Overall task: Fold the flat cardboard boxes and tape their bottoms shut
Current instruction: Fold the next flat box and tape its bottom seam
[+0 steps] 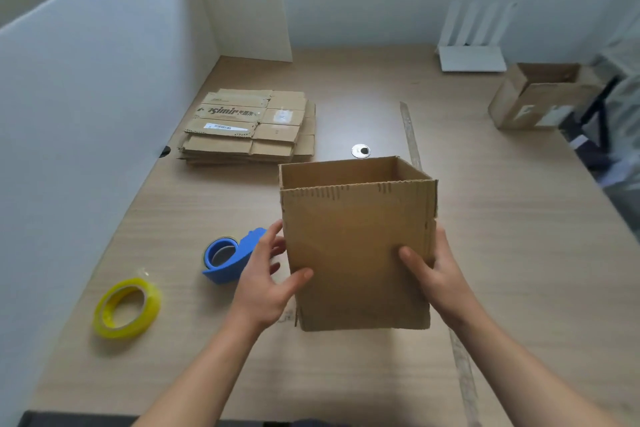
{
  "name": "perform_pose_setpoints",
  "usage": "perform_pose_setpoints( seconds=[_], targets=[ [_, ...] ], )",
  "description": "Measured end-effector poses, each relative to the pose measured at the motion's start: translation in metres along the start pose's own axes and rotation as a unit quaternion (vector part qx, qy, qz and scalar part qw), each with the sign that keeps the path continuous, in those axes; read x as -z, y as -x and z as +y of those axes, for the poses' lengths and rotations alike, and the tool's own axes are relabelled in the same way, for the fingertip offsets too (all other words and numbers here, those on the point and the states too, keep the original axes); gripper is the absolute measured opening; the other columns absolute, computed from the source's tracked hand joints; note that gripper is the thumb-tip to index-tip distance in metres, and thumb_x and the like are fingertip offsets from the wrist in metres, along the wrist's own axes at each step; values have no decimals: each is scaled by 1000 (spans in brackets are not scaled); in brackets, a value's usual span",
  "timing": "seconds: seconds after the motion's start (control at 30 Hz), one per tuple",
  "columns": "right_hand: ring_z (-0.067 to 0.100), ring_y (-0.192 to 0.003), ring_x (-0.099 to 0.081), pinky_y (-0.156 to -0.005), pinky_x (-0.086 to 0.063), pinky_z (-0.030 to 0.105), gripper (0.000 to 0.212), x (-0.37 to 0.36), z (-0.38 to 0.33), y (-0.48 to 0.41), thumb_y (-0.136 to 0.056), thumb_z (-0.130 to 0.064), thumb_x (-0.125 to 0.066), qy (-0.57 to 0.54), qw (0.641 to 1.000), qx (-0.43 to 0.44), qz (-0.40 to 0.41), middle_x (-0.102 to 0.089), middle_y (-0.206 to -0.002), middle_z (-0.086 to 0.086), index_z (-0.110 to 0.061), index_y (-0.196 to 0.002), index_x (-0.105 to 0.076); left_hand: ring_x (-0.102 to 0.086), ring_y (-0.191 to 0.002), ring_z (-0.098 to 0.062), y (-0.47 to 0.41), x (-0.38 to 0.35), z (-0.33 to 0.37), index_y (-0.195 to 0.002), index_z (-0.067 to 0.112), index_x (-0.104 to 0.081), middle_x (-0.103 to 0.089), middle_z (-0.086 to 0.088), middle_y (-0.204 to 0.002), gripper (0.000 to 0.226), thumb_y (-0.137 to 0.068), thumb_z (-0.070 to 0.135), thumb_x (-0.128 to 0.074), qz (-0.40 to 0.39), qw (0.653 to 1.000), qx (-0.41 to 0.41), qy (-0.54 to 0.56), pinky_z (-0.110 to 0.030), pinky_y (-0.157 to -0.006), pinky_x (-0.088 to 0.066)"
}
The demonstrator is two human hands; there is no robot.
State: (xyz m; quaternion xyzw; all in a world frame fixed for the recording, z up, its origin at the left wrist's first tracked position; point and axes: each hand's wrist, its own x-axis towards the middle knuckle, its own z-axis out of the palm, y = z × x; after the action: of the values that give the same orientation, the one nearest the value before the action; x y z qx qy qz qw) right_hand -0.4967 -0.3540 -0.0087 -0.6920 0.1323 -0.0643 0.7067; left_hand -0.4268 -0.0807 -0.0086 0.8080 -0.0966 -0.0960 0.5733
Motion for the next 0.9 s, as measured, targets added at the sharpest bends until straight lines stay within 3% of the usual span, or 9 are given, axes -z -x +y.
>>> perform_pose_setpoints(
  seconds=[0.1,0.17,0.23,0.3,0.4,0.57,0.7,0.8,0.9],
  targets=[
    [9,-104,-68,-77,-58,26,49,7,4,2,-77,-58,-74,-37,999,-24,13,-67,-114,-15,-53,-119,-50,-48,-127,3,3,-1,3,-140,54,-37,-52,22,-133,82,-68,53,-75,-9,1000,21,10,-27,-102,-41],
    [11,-101,-70,-74,-60,30,58,11,4,-2,-79,-59,-72,-75,994,-68,32,-64,-120,-6,-41,-127,-44,-50,-127,3,-1,1,9,-132,57,-41,-51,23,-134,69,-70,55,-71,-24,998,36,35,-24,-100,-42],
    [10,-92,-72,-69,-59,34,43,15,1,-9,-91,-49,-64,-122,986,-109,39,-63,-121,3,-31,-125,-46,-54,-121,3,-9,5,16,-129,54,-45,-51,22,-131,59,-75,50,-69,-48,996,52,53,-19,-93,-47],
    [8,-85,-71,-69,-56,34,27,20,-6,-17,-89,-45,-62,-128,982,-137,15,-64,-122,6,-37,-114,-57,-59,-118,-3,-18,8,18,-136,42,-46,-55,15,-130,59,-81,46,-68,-68,992,80,74,-25,-94,-50],
    [16,-94,-67,-75,-56,38,35,27,-16,-26,-82,-55,-60,-92,976,-188,-56,-67,-119,-3,-44,-115,-65,-61,-117,-16,-30,13,18,-138,25,-49,-63,3,-127,48,-95,43,-61,-68,979,156,112,-43,-100,-49],
    [26,-93,-68,-96,-51,55,35,29,-23,-41,-79,-70,-60,16,961,-266,-71,-73,-89,-3,-43,-97,-74,-66,-113,-18,-44,22,24,-126,25,-62,-71,3,-120,47,-93,57,-55,-93,955,231,158,-41,-100,-49],
    [27,-106,-66,-96,-48,61,46,23,-26,-45,-73,-80,-57,7,961,-271,-57,-73,-95,-4,-47,-102,-72,-65,-115,-24,-48,24,25,-127,26,-63,-71,0,-120,51,-93,62,-50,-100,957,232,140,-44,-99,-51],
    [26,-109,-62,-82,-53,60,57,20,-26,-43,-73,-88,-47,-15,960,-273,-53,-70,-112,-1,-50,-111,-68,-67,-106,-22,-48,25,26,-124,25,-64,-73,1,-113,51,-96,63,-45,-85,955,228,167,-43,-95,-53],
    [19,-88,-64,-55,-55,36,62,20,-26,-41,-78,-88,-42,-54,961,-269,-38,-72,-85,-6,-46,-117,-67,-72,-81,-19,-45,30,23,-119,21,-66,-75,-4,-93,53,-96,62,-42,-66,948,225,214,-35,-66,-58]
  ],
)
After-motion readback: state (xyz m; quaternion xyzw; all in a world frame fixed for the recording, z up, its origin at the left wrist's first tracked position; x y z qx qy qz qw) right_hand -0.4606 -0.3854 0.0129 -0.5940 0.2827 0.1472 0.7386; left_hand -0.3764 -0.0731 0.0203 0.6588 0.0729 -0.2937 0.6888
